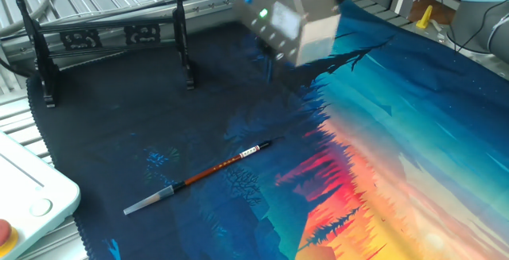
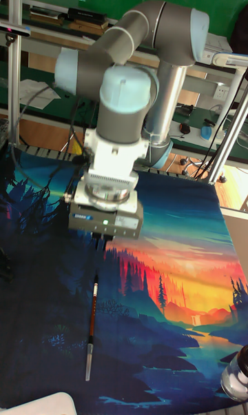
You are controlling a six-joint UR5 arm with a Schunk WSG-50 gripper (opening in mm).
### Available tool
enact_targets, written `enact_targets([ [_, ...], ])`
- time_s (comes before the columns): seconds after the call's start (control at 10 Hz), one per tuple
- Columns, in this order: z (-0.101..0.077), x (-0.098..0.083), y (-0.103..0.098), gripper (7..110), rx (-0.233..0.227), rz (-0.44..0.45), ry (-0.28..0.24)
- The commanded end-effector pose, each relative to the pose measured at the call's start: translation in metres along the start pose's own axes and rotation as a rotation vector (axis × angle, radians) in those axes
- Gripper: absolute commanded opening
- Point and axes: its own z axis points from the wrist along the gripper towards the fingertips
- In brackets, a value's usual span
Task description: Place the brush on the pen rack
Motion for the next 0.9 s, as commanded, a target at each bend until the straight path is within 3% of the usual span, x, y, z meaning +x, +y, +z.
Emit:
enact_targets([
  [0.0, 0.035, -0.039, -0.002, 7, 0.008, 0.021, 0.035],
  [0.3, 0.048, -0.058, -0.003, 7, 0.048, 0.039, 0.028],
  [0.5, 0.058, -0.061, -0.006, 7, 0.062, 0.049, 0.045],
  [0.8, 0.063, -0.069, -0.008, 7, 0.058, 0.044, 0.033],
])
